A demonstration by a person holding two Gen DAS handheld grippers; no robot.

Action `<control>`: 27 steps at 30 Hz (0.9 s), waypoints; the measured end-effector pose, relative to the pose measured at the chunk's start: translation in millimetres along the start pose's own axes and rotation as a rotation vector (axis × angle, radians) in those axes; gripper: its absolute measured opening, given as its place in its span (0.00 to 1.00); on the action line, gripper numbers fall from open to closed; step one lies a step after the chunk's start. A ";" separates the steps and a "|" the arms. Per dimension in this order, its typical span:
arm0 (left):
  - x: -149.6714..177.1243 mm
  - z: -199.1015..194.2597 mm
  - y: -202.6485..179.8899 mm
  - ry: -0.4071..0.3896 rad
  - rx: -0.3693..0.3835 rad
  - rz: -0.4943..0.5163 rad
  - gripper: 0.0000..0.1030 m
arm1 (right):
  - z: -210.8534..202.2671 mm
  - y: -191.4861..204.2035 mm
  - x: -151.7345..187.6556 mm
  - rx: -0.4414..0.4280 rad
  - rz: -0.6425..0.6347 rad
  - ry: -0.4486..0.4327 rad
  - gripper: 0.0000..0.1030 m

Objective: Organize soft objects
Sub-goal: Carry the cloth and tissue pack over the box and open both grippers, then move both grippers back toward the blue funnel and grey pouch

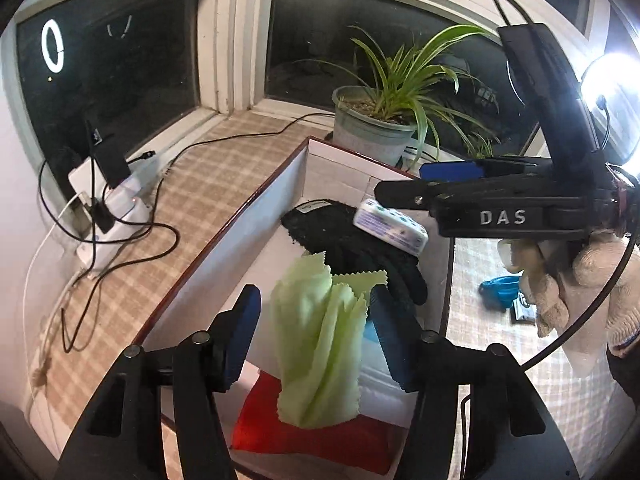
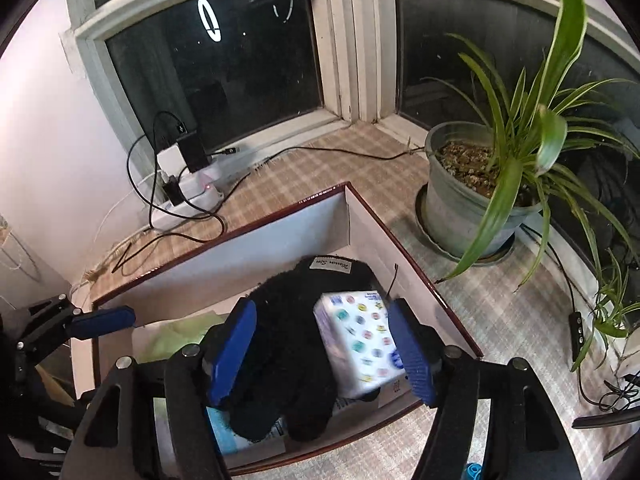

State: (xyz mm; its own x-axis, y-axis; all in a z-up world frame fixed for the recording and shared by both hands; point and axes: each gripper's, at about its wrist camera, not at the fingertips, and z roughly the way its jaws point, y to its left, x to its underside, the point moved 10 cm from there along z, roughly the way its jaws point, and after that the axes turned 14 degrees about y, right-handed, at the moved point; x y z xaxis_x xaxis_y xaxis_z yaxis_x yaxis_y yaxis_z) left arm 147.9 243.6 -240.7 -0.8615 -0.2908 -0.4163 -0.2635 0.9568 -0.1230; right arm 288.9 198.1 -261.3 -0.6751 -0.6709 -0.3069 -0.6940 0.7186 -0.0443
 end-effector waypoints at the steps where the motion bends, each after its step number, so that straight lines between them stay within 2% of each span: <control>1: 0.3 -0.9 0.9 0.000 0.003 -0.005 0.54 | -2.9 0.0 0.6 -0.002 0.002 -0.005 0.63; 15: 16.0 -34.0 2.4 -0.039 0.009 -0.031 0.54 | -53.1 -0.8 33.3 -0.003 0.011 -0.066 0.63; 21: 22.9 -52.7 -14.2 -0.078 0.037 -0.034 0.54 | -89.3 -21.2 59.3 0.010 0.060 -0.105 0.65; 24: 27.1 -62.3 -31.7 -0.099 0.053 -0.009 0.54 | -109.5 -36.6 78.5 0.008 0.103 -0.136 0.70; 27: 32.7 -67.7 -48.2 -0.114 0.079 0.009 0.54 | -124.0 -53.7 102.4 0.029 0.140 -0.156 0.70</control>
State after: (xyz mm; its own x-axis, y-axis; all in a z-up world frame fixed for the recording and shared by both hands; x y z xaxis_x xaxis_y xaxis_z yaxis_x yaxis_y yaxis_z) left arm 103.1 187.7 -187.4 -0.8077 -0.2841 -0.5166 -0.2172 0.9580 -0.1874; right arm 226.1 68.1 -172.5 -0.7160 -0.5295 -0.4550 -0.5873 0.8092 -0.0173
